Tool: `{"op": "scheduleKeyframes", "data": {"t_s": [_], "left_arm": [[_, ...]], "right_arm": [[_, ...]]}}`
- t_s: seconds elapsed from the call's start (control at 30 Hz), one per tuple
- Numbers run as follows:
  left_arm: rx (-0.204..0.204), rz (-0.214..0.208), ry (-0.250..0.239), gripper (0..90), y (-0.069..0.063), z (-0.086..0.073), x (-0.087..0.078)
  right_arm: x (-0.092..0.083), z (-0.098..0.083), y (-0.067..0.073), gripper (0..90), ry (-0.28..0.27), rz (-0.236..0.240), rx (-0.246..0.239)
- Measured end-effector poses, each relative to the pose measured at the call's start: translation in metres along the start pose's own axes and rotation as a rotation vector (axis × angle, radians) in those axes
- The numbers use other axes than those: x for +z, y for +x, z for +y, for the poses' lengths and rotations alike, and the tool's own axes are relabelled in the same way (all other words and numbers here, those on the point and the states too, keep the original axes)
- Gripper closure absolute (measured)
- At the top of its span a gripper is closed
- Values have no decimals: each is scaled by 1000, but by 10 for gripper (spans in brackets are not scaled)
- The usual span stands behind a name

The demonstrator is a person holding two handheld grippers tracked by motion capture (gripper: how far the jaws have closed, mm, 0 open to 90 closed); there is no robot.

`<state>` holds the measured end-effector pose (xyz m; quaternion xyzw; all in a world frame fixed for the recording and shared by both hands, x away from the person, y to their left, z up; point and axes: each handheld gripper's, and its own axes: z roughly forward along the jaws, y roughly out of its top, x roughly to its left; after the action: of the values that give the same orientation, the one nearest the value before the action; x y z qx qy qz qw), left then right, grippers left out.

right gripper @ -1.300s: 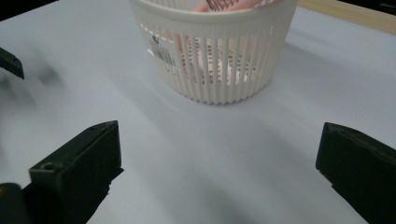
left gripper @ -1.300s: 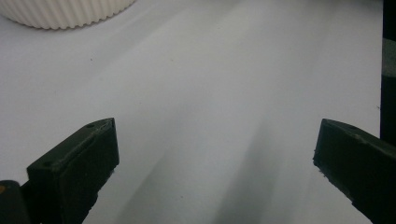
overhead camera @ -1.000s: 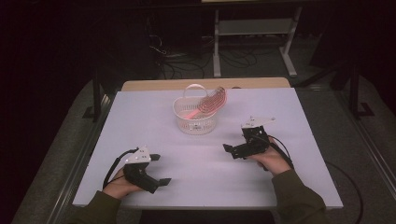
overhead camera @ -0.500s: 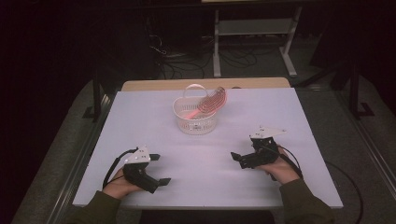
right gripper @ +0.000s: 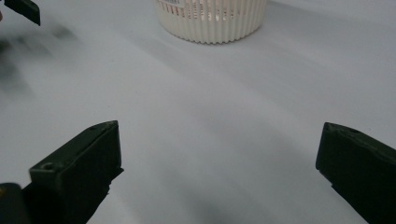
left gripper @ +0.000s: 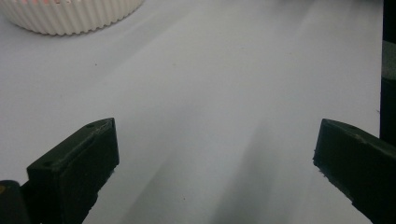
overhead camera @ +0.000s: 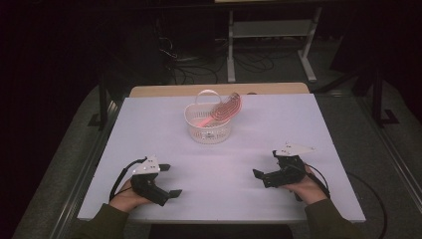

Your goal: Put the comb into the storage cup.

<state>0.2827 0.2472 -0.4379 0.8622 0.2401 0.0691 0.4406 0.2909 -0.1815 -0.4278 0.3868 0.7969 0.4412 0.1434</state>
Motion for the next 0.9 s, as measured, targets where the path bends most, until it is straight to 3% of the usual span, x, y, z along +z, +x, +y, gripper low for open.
{"op": "scheduleKeyframes", "data": {"t_s": [0.33,0.73,0.9], "left_arm": [[-2,3,-3,0,0,0,0],[-2,5,-5,0,1,0,-1],[-1,5,-3,0,0,0,-1]], "right_arm": [[-11,-14,-2,0,-14,-1,23],[-10,-26,0,0,30,-1,9],[-5,-29,0,0,77,-9,-22]]}}
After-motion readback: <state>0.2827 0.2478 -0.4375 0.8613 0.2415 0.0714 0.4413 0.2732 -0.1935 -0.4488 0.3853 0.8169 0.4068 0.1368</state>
